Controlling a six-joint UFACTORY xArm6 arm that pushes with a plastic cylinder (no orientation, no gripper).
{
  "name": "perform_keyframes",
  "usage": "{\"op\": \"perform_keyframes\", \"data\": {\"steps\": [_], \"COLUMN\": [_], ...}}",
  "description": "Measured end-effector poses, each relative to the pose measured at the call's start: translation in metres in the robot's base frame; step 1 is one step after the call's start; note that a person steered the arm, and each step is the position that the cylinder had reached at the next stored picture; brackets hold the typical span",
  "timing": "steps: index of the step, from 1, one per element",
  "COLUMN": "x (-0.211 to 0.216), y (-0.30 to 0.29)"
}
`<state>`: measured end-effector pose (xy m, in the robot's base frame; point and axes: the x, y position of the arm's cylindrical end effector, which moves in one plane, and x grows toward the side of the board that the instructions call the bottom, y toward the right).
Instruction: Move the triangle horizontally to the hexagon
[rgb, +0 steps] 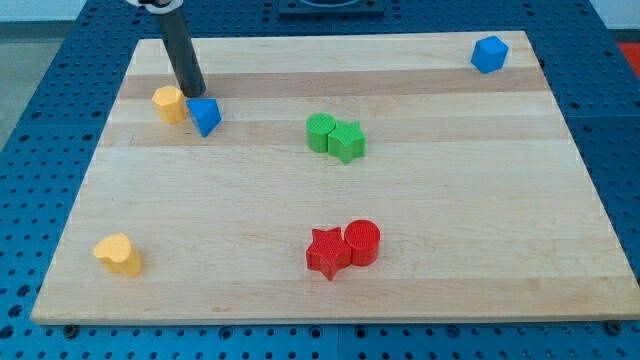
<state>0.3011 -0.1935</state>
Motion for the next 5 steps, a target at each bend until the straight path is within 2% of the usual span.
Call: {"op": "perform_keyframes", "data": {"steps": [2,5], "x": [0.005,0.056], "y": [-0.002,-0.03]}}
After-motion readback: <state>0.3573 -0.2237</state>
